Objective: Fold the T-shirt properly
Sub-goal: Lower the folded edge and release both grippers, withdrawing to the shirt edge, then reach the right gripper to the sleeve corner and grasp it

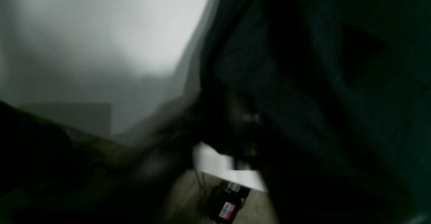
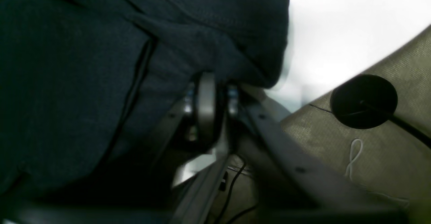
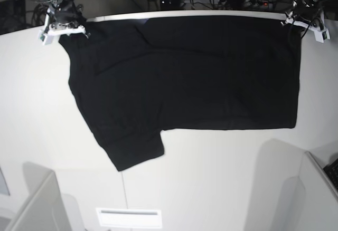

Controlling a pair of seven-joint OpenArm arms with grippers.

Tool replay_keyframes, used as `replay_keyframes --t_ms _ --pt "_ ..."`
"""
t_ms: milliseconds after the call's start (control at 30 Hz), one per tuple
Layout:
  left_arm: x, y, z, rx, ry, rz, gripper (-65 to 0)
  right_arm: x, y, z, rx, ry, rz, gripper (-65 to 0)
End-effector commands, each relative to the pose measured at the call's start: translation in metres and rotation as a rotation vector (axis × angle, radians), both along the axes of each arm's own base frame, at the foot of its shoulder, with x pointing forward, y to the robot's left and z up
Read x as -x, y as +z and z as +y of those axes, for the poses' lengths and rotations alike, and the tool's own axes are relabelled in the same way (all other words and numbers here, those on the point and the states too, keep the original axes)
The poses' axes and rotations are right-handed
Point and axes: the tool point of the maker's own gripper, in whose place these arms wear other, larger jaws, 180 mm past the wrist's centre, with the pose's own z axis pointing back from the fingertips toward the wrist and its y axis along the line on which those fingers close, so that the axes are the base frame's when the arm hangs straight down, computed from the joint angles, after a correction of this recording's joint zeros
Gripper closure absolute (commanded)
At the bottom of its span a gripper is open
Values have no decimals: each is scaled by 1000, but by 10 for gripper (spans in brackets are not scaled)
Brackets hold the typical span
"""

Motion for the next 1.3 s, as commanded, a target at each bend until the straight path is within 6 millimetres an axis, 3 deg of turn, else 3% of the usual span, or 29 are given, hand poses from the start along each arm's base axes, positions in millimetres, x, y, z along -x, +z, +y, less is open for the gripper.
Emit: replay_keyframes --t_ms 0,67,133,200,367,467,567,700,900,1000,1267 --pt "3 10 12 -38 10 -2 -272 -4 8 -4 24 5 -23 -216" --pt "4 19 21 -65 34 -21 -390 -6 13 -5 31 9 -36 -360" --pt "3 31 29 -93 54 -47 -474 -7 20 -5 42 13 -52 -429" --pt "0 47 37 -133 66 -81 -508 -8 31 -8 61 16 -73 -429" --pt "-9 87 51 -234 68 -154 -510 -10 47 -23 95 -40 -114 -422" --pt "-14 96 52 -254 59 -174 -510 -25 53 -27 104 -43 -151 -381" --pt "-28 101 52 -256 60 -212 -510 -51 68 -35 136 -7 -212 -372" --pt "-41 107 51 -256 61 -250 -508 -98 92 -29 157 64 -316 -372" --pt "-57 114 51 -255 67 -299 -507 -167 104 -3 137 197 -403 -372" --pt "-61 117 51 -257 66 -310 -467 -196 103 7 110 215 -417 -372" --pt "-63 117 52 -254 71 -317 -199 -274 83 20 49 255 -362 -375"
